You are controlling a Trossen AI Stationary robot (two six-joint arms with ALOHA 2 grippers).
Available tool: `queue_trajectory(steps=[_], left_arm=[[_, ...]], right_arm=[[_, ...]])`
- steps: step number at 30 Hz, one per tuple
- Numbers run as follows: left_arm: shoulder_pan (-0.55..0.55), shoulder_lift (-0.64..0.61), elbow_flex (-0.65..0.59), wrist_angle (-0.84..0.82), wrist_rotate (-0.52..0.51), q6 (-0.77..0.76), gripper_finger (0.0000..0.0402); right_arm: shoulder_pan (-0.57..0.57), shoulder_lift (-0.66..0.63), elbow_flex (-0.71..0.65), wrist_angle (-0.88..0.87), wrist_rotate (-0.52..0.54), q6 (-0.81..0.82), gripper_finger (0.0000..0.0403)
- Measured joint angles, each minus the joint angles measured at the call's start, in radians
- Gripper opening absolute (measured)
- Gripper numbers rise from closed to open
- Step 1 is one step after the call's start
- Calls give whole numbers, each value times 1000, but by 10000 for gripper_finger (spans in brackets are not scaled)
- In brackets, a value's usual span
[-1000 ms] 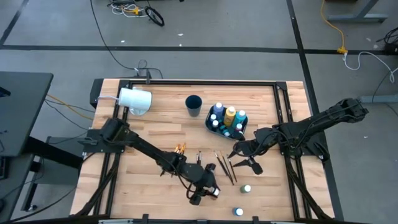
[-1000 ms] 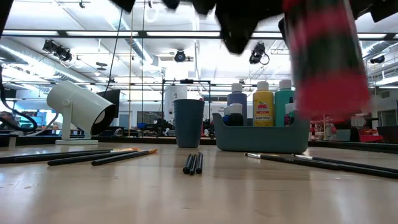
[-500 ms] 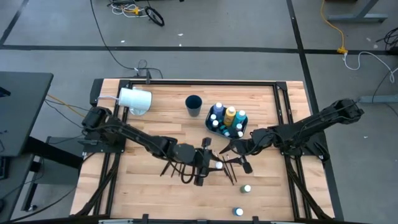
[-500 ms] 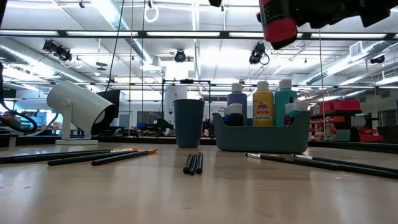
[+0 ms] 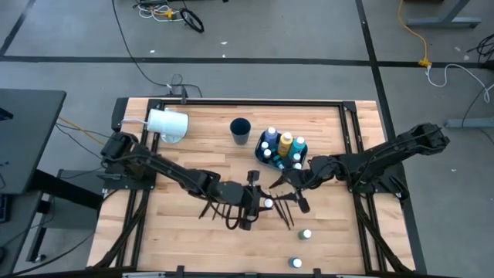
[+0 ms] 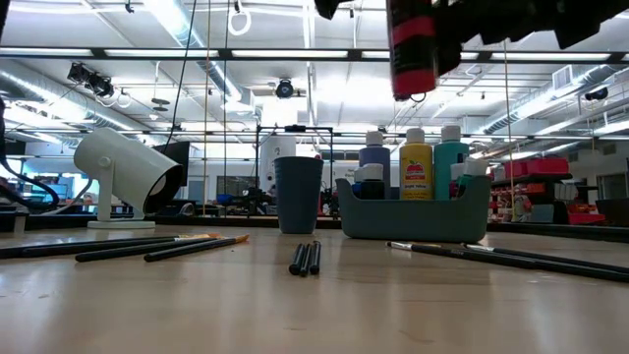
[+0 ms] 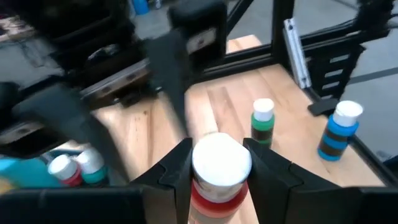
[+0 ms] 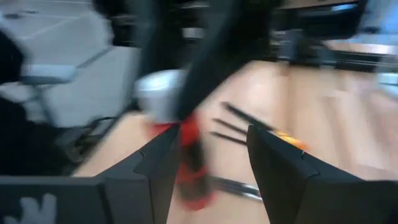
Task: Pick & Place Paint Supplies
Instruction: Put the small red paint bottle into the blue bin
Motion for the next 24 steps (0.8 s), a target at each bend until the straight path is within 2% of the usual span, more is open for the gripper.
queue_trajectory(steps=[4, 13, 21, 24], left_arm=[[-10, 0, 0, 3, -67, 13, 126], [-5, -1, -1, 122, -94, 66, 134], [-6, -1, -1, 146, -142, 80, 128], [-6, -1, -1, 174, -156, 89, 138]], right_arm=[[-1, -2, 0, -10, -71, 28, 190], [0, -3, 0, -6, -26, 2, 190], [0, -2, -1, 28, -6, -42, 190], [0, -3, -1, 35, 2, -58, 190]])
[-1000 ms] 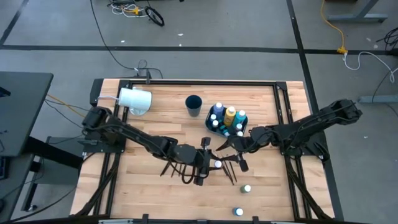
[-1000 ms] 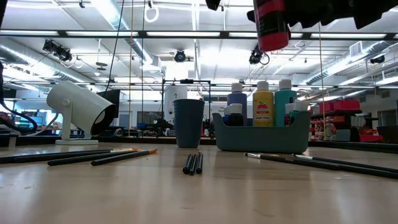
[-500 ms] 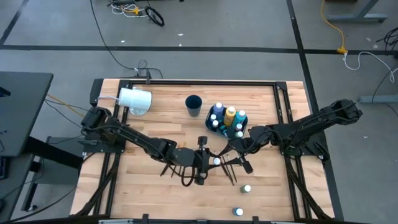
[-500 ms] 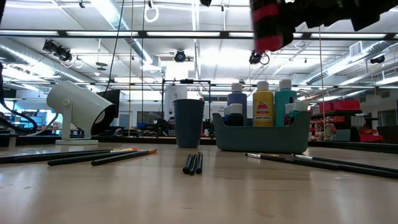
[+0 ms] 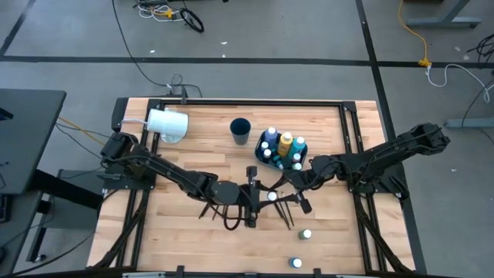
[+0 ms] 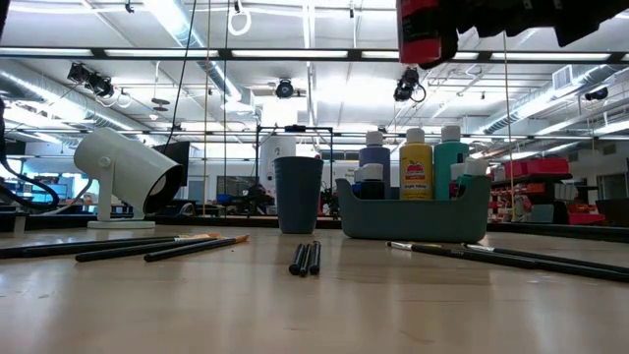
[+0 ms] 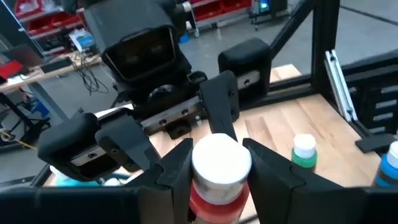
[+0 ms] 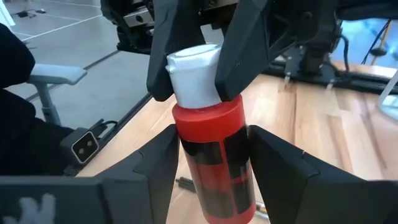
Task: Pick & Place Paint Supplies
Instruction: Put the small red paint bottle into the blue bin
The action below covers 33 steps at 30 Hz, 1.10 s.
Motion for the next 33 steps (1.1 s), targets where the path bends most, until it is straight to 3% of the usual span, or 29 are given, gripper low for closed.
queue_trajectory(steps=[13, 19, 23, 30, 33], left_arm=[[-9, 0, 3, 92, -63, 116, 189], [-59, -24, 3, 153, -250, 149, 198], [-93, -30, 3, 86, -388, 31, 198], [-105, -29, 3, -237, -287, -340, 197], [-98, -29, -15, -276, -312, -432, 198]], right_arm=[[0, 3, 0, -1, 18, -6, 150], [0, 2, -1, -1, 14, -8, 153], [0, 2, -1, 2, 31, -8, 153], [0, 2, -1, 20, 143, -9, 155], [0, 2, -1, 57, 157, -12, 156]])
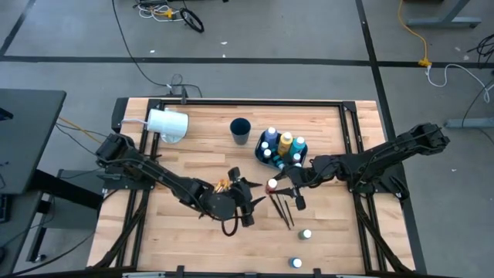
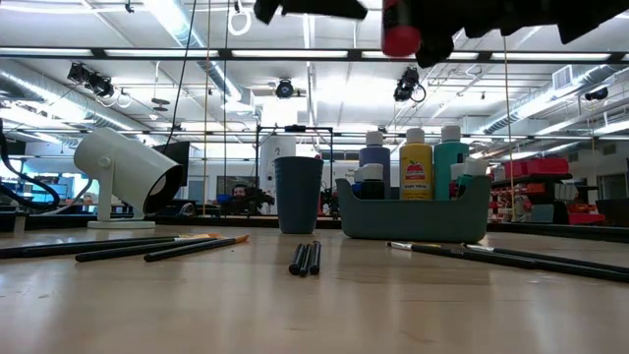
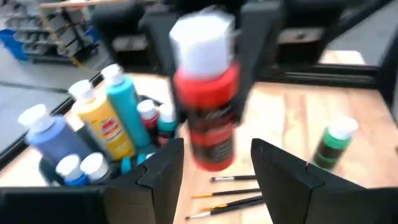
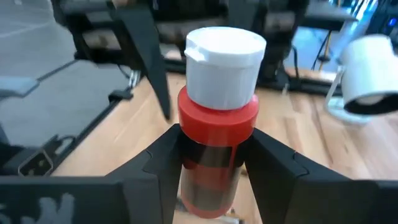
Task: Pick & Place Paint Supplies
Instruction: Put the small red paint bottle into the blue bin
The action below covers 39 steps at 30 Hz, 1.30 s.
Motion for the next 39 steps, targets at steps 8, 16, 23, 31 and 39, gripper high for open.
queue_trajectory(steps=[8, 16, 23, 31, 39], left_arm=[[71, 0, -67, 73, 125, -21, 237], [111, 1, -80, 196, 216, 52, 267], [124, 1, -80, 230, 250, 82, 251], [124, 1, -80, 224, 284, 85, 173], [124, 1, -80, 215, 283, 80, 136]], right_arm=[[0, -1, 0, 85, 1, -16, 156], [0, -1, 0, 77, 42, -20, 156], [0, -1, 0, 73, 42, -20, 157], [0, -1, 0, 81, 43, -18, 158], [2, -1, 0, 81, 81, -40, 159]])
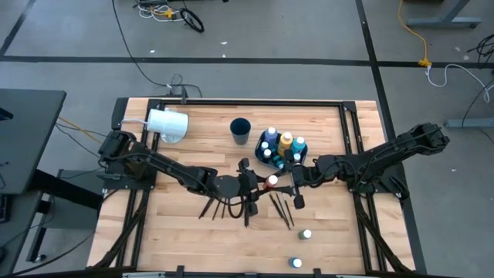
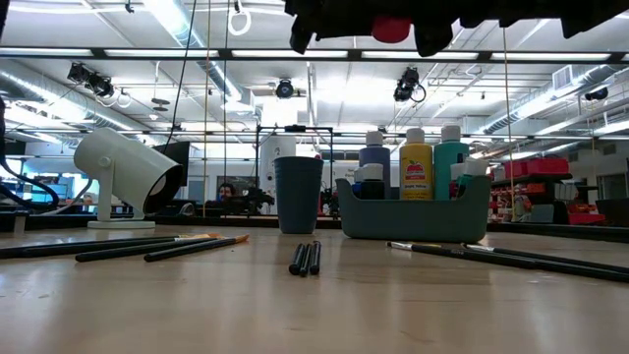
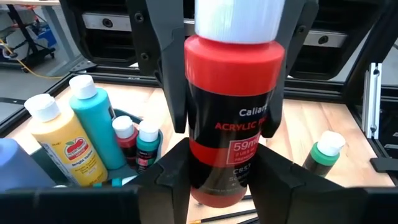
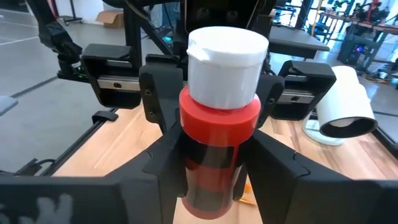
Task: Pick & Place Paint Supplies
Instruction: Put the small red paint bottle into the blue bin
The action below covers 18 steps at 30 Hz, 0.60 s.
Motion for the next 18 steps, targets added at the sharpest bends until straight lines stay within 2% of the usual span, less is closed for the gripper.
queue_trajectory(steps=[12, 18], left_arm=[[-1, 1, -1, -138, 6, -106, 138], [-1, 1, -2, -132, 4, -106, 141]], right_arm=[[1, 0, 1, 59, 21, -14, 222], [1, 0, 2, 58, 20, -4, 225]])
